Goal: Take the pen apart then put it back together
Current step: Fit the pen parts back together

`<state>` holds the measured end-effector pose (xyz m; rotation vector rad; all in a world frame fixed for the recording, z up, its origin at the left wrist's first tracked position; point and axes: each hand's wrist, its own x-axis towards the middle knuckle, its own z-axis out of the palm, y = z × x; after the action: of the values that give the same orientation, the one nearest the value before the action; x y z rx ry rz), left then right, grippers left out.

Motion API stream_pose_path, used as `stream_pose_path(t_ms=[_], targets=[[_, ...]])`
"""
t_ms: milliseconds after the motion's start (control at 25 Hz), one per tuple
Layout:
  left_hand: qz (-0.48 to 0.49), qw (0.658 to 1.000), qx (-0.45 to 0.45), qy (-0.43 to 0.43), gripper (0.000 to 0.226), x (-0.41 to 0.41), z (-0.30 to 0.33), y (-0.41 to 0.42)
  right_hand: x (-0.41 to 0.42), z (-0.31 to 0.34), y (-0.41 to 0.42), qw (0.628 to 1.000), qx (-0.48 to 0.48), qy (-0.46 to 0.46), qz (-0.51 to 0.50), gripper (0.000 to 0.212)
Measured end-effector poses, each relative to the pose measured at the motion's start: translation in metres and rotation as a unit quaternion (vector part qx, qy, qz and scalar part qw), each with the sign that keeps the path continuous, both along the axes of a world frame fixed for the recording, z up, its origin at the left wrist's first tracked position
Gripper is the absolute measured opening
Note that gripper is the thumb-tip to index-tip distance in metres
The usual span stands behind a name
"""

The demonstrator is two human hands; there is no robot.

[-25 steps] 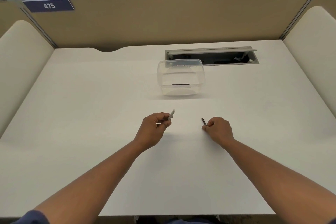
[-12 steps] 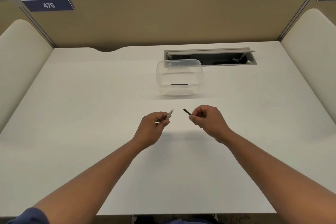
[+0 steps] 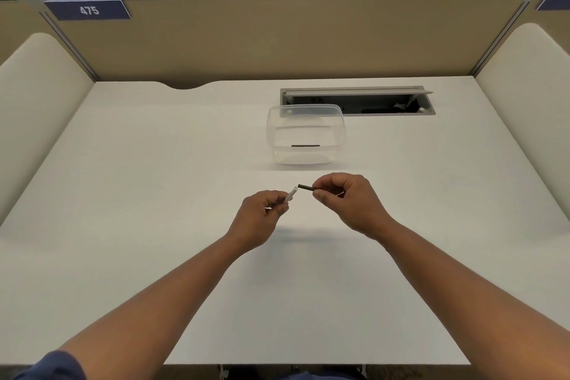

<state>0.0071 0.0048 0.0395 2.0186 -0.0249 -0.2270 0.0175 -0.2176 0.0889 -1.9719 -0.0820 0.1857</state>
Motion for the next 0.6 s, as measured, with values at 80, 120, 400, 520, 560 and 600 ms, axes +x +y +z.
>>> stream_pose_path(t_ms=[80,120,400,520,560,600], targets=[[-0.007,1.0,0.016,-0.008,0.016,0.0001,0.0006,-0.0001,-0.0004,0.0004,-0.0004,1.0,-0.009,-0.005,0.006,0.005],[-0.011,1.0,0.025,-0.014,0.017,-0.0004,0.0008,0.0,-0.001,0.0005,-0.0005,1.0,-0.016,-0.008,0.011,0.005],[-0.044,0.992,0.105,-0.058,0.02,-0.0018,-0.0056,0.0044,-0.0009,0.0006,-0.0025,0.987,-0.13,-0.078,0.051,0.011],[-0.059,0.987,0.127,-0.079,0.023,-0.0023,-0.0051,0.0053,-0.0008,-0.0028,-0.0048,0.981,-0.162,-0.085,0.061,0.012],[-0.062,0.986,0.133,-0.084,0.024,-0.0022,-0.0049,0.0056,-0.0011,-0.0045,-0.0054,0.98,-0.17,-0.087,0.062,0.012],[-0.064,0.985,0.136,-0.088,0.025,-0.0025,-0.0047,0.006,-0.0016,-0.0057,-0.0059,0.979,-0.175,-0.089,0.062,0.012]])
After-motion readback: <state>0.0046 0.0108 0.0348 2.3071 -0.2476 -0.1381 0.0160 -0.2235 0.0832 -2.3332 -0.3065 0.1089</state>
